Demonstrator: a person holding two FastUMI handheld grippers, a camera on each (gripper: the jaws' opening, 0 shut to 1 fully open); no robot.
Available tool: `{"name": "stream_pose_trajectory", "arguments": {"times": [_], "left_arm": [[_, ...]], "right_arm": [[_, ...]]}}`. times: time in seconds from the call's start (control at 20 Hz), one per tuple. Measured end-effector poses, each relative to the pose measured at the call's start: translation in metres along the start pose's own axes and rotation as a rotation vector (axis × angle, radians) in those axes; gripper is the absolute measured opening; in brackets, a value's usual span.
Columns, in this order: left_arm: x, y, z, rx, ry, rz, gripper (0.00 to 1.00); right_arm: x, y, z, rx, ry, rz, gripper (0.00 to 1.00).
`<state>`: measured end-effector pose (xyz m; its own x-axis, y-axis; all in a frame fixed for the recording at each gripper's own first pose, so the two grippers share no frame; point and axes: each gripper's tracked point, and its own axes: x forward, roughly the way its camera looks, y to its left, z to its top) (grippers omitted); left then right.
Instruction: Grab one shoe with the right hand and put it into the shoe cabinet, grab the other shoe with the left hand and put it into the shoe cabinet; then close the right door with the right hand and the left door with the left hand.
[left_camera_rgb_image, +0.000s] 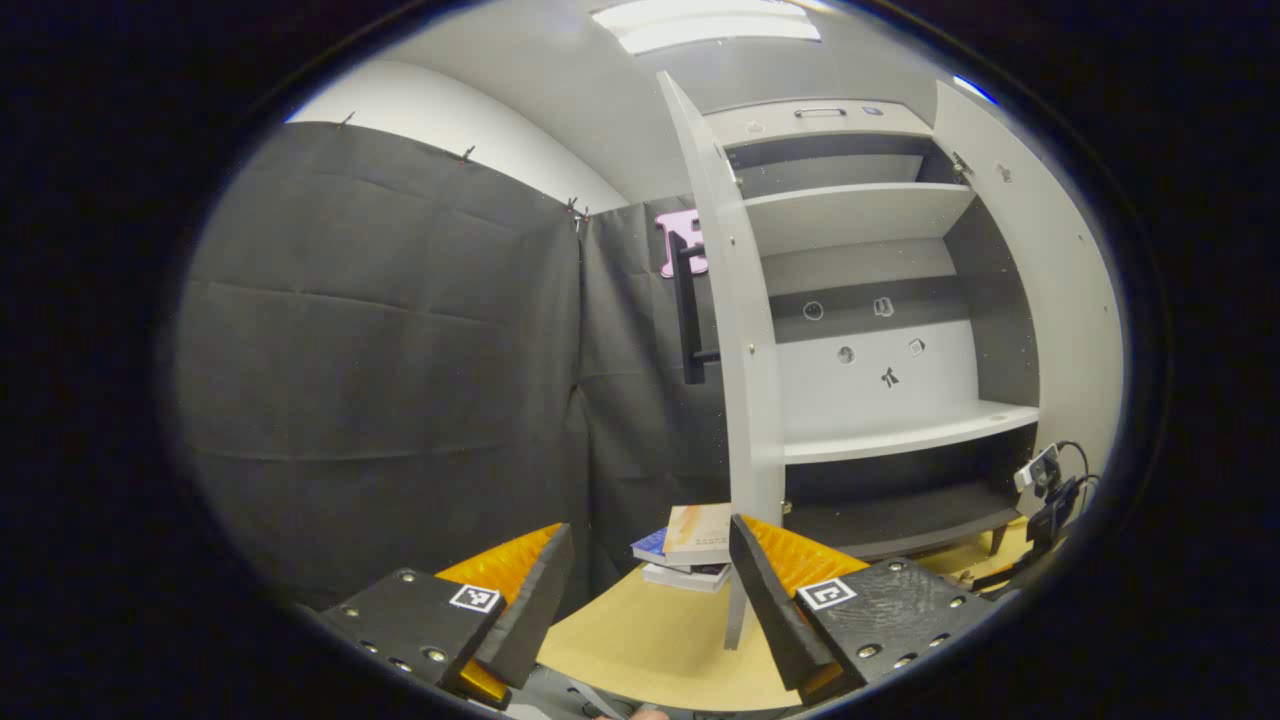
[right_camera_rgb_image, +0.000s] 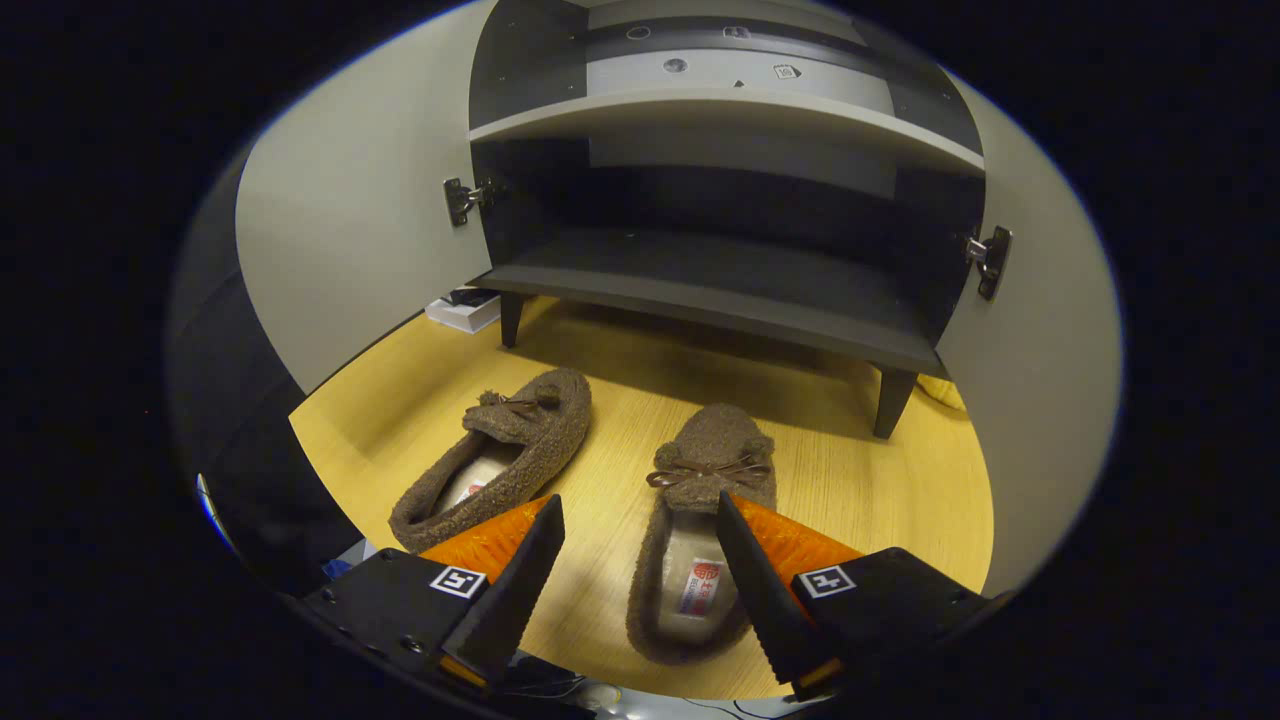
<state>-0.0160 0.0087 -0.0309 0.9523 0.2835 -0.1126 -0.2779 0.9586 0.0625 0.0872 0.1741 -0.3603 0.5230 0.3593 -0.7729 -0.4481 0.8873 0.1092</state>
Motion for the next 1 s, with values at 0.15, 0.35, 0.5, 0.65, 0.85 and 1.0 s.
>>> {"name": "stream_pose_trajectory", "arguments": {"times": [0.15, 0.35, 0.5, 0.65, 0.85, 1.0], "left_arm": [[0.002, 0.000, -0.003, 0.009, 0.011, 0.005, 0.91], [0.003, 0.002, -0.004, 0.029, 0.011, 0.006, 0.91], [0.003, 0.002, -0.003, 0.027, 0.010, 0.005, 0.99], [0.002, 0.001, -0.005, 0.027, 0.019, 0.005, 0.99], [-0.001, -0.001, -0.001, 0.028, 0.008, -0.001, 0.99], [-0.004, -0.007, 0.002, 0.024, -0.001, -0.015, 0.99]], "right_arm": [[0.011, 0.001, -0.012, 0.018, 0.046, -0.007, 0.92], [0.027, -0.002, -0.020, 0.045, 0.081, -0.035, 0.65], [0.035, -0.002, -0.027, 0.034, 0.119, -0.047, 0.46], [0.039, -0.002, -0.030, 0.001, 0.135, -0.048, 0.49], [0.039, -0.013, -0.029, -0.053, 0.113, -0.105, 0.10], [0.032, -0.011, -0.022, -0.023, 0.078, -0.068, 0.02]]}}
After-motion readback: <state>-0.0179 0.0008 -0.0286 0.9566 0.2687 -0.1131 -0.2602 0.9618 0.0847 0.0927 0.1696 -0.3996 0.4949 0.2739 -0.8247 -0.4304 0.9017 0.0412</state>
